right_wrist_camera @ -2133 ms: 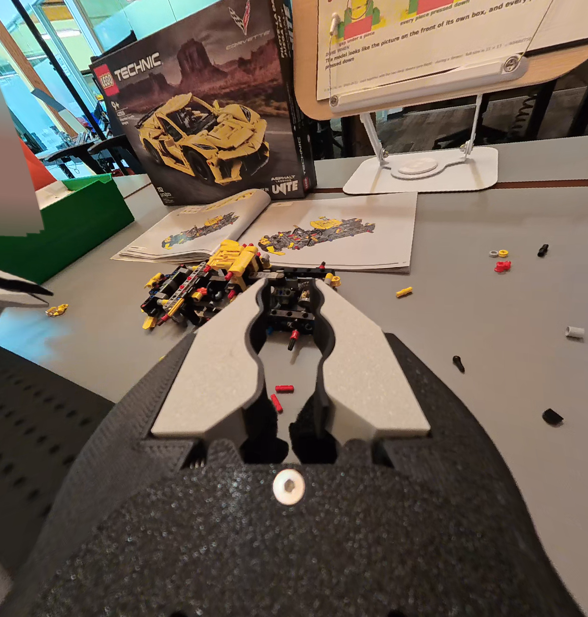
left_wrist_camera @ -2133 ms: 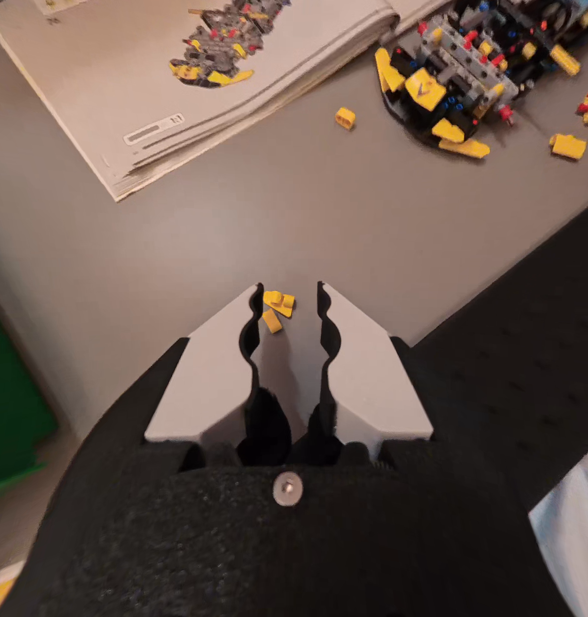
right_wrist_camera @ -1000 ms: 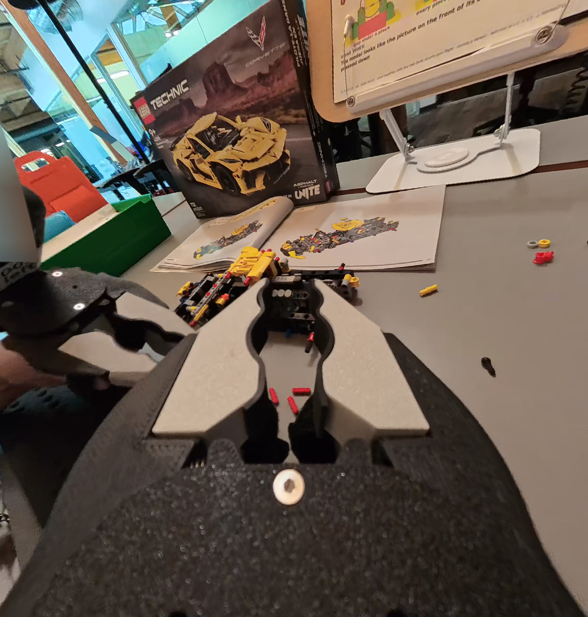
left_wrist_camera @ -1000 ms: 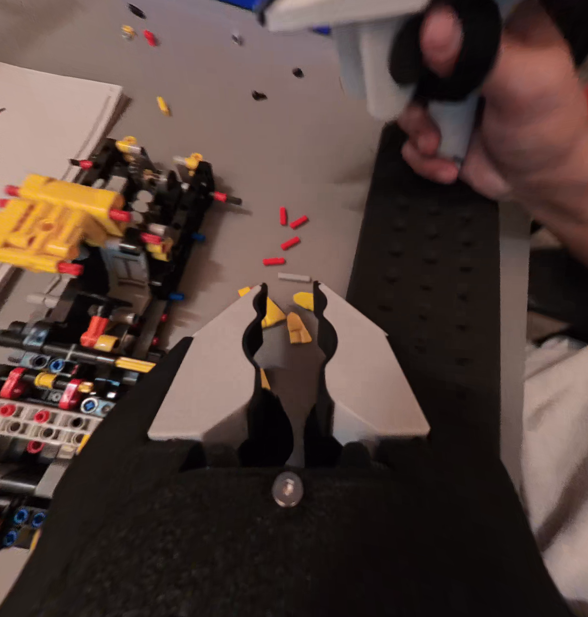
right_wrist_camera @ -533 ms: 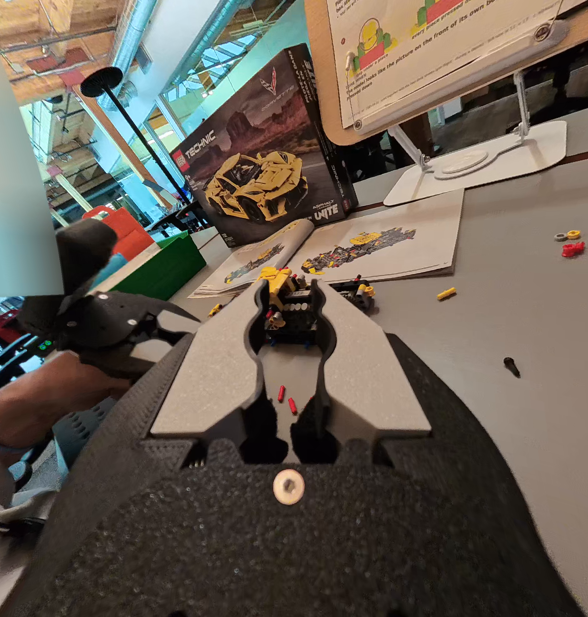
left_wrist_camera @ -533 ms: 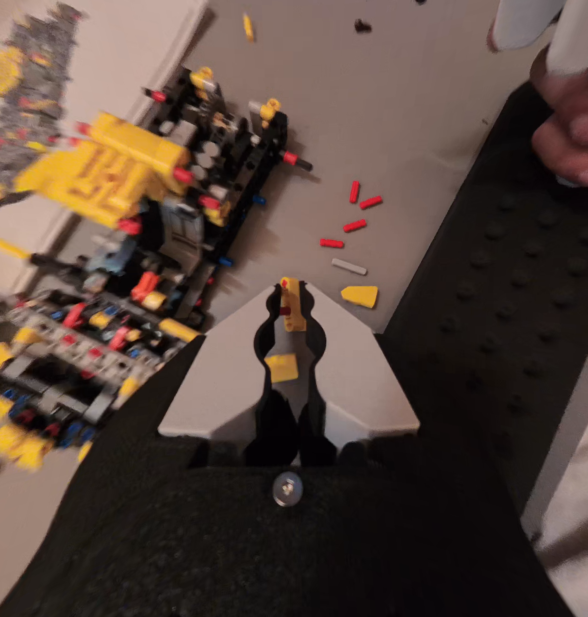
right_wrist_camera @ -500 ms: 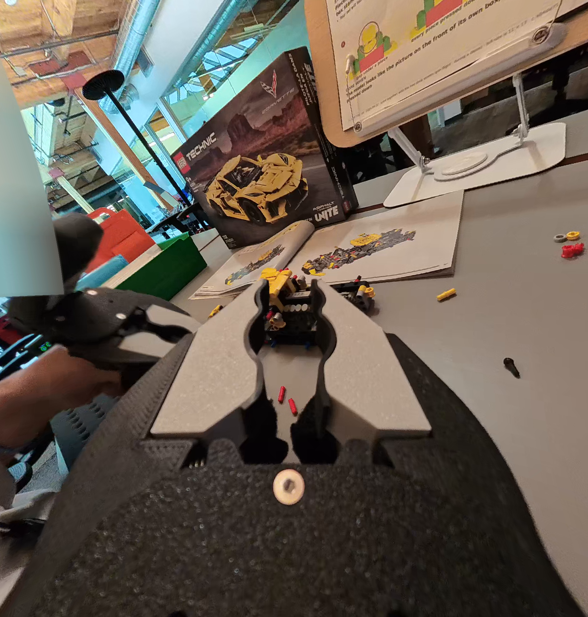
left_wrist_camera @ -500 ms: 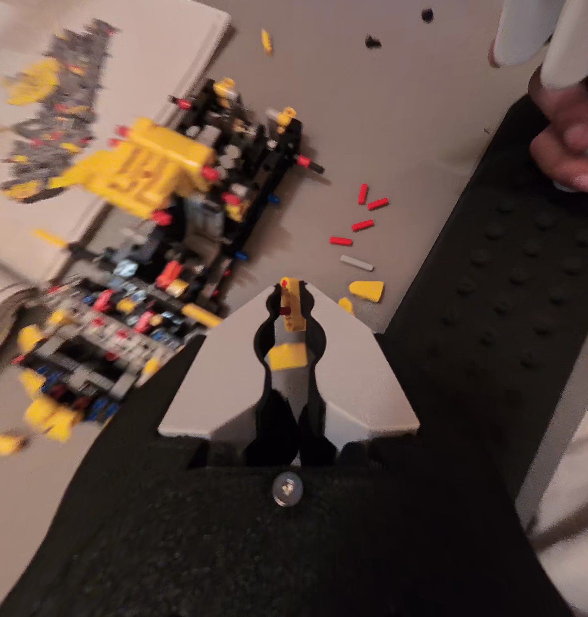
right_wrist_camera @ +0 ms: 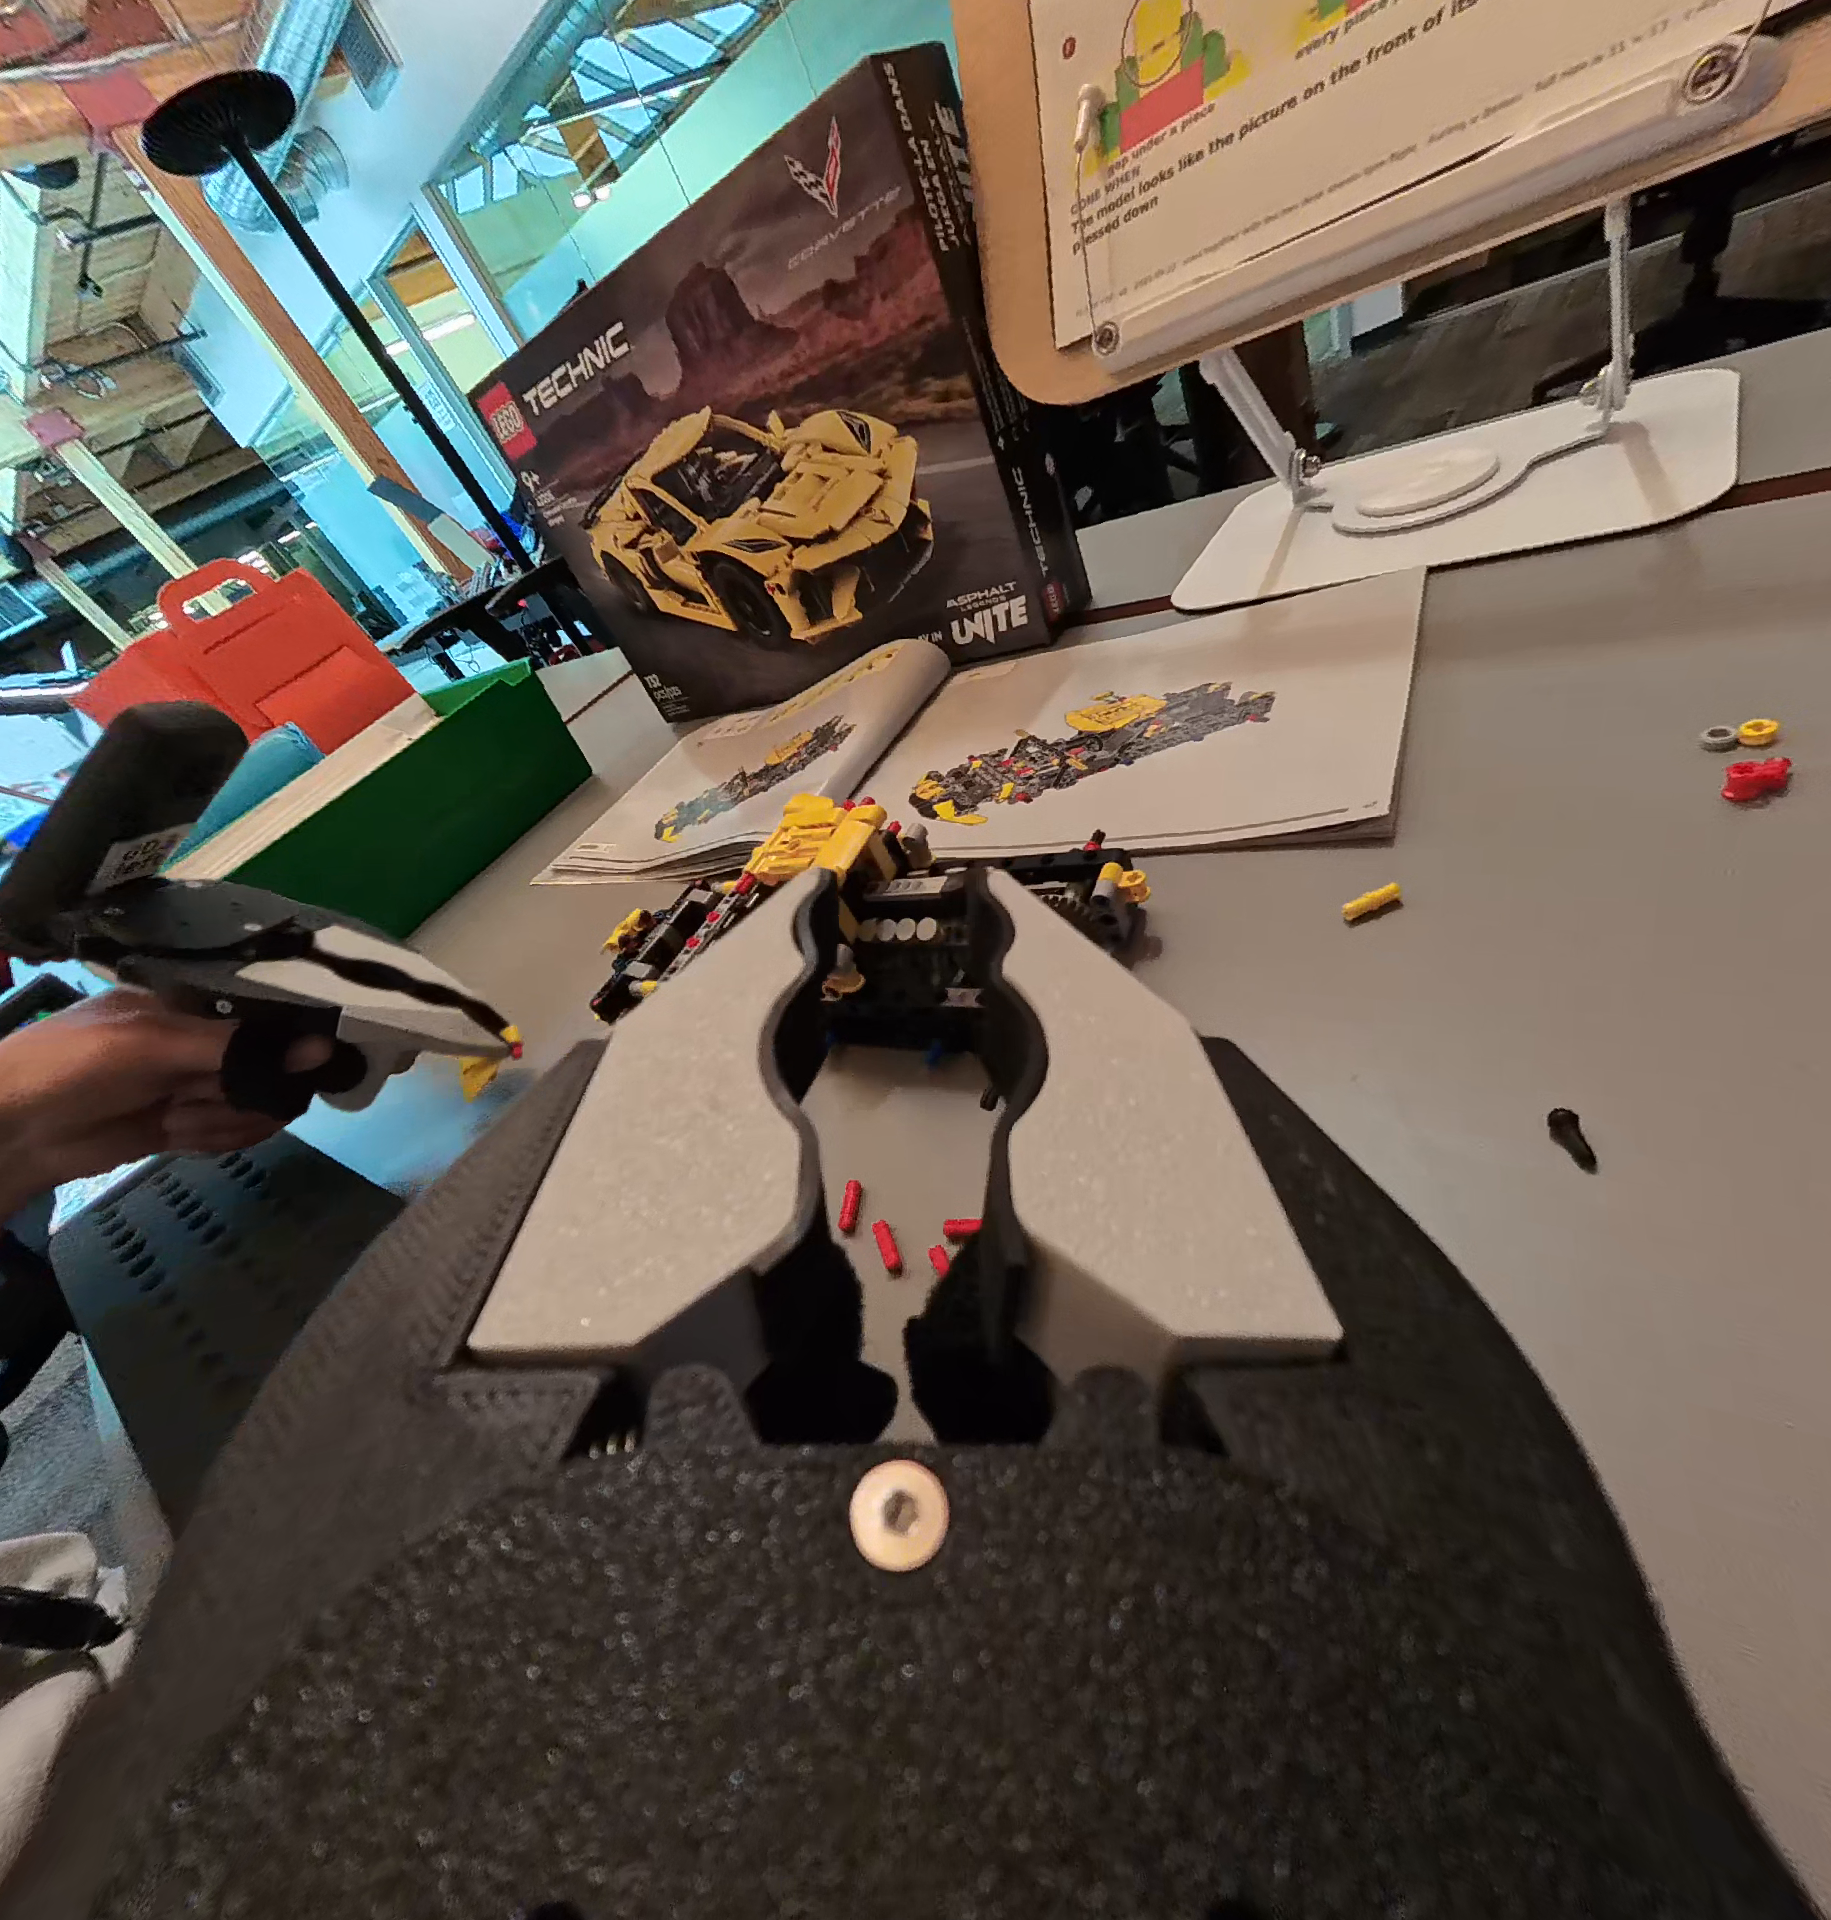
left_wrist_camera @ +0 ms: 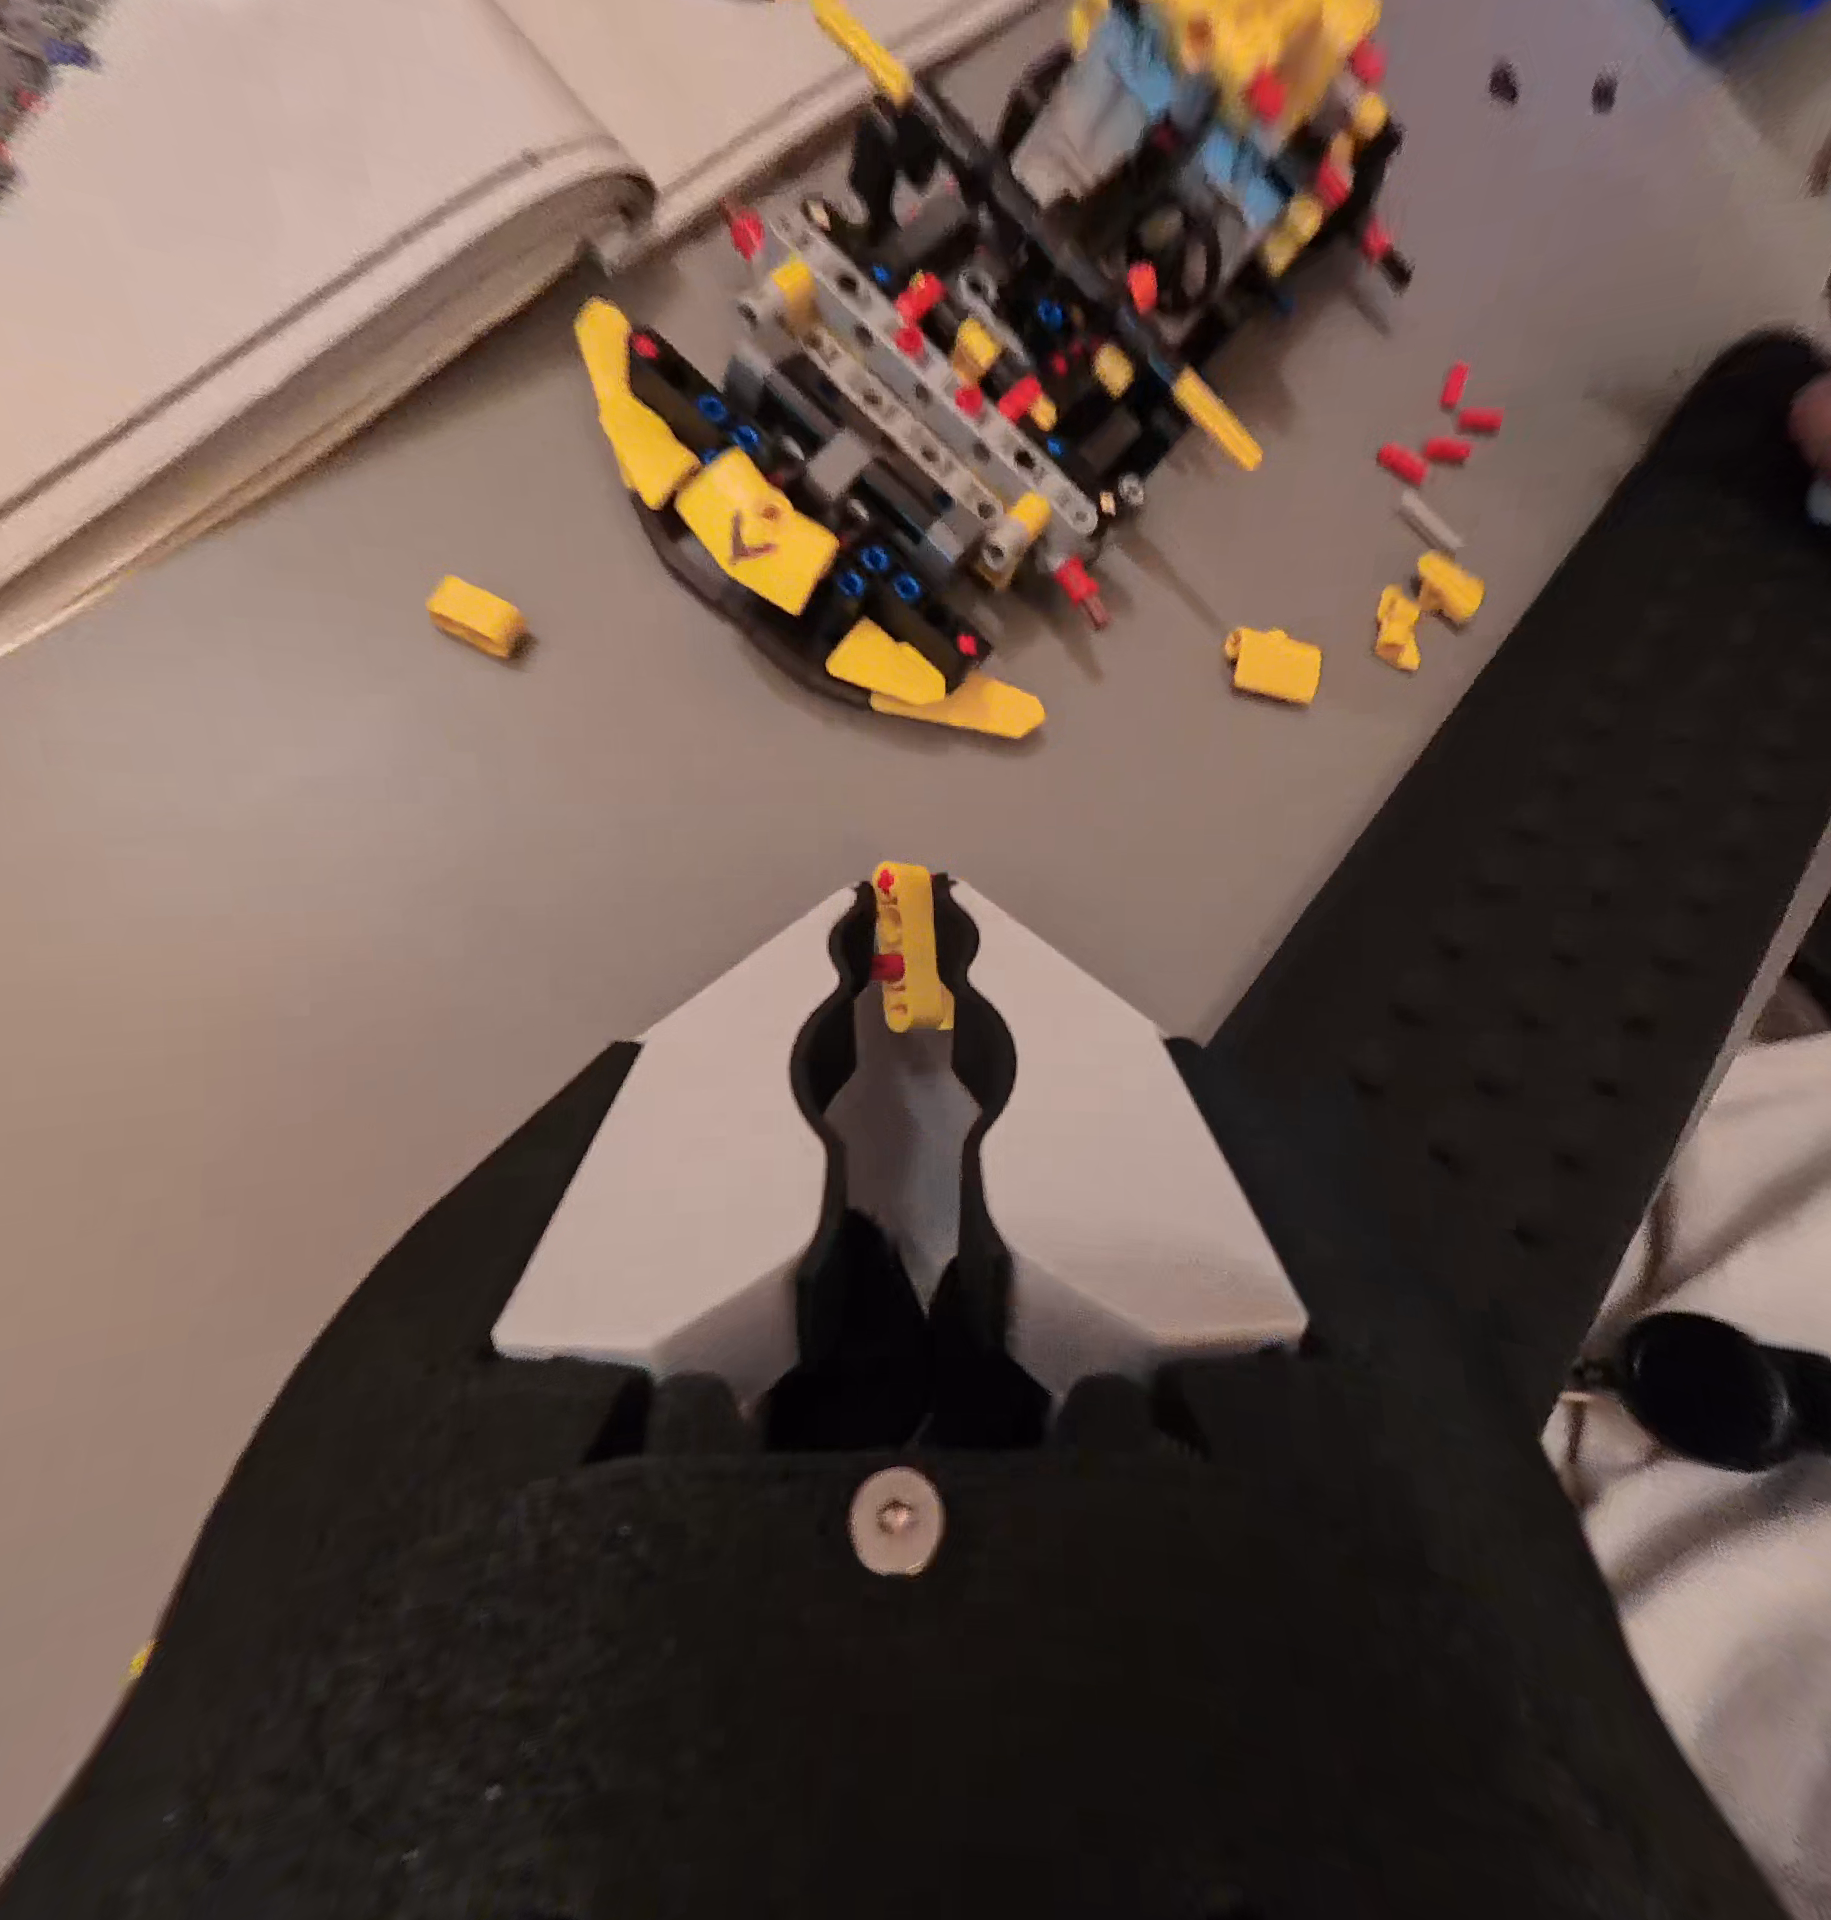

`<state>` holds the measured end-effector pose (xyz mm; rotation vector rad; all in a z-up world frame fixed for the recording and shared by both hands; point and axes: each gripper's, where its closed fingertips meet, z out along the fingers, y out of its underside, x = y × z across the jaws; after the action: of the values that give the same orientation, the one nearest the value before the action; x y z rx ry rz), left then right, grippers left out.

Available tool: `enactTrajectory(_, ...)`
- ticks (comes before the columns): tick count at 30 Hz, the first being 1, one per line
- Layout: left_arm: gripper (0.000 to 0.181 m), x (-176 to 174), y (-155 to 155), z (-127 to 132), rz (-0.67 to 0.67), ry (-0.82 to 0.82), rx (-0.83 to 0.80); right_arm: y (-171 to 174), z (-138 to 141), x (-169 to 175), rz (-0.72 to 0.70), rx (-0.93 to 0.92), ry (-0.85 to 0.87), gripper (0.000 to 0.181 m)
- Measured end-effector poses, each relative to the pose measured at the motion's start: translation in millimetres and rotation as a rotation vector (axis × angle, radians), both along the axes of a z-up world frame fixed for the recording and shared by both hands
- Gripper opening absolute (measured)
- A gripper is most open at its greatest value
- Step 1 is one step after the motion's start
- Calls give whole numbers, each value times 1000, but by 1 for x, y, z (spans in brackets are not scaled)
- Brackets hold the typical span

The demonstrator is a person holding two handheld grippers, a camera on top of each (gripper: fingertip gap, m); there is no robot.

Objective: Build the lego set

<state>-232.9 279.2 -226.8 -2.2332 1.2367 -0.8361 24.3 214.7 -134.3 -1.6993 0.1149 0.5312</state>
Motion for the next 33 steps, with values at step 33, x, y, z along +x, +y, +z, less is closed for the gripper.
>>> enactTrajectory(33,15,-117,96,1,119,105,309,4,-4,-4,26,-25,-6,21)
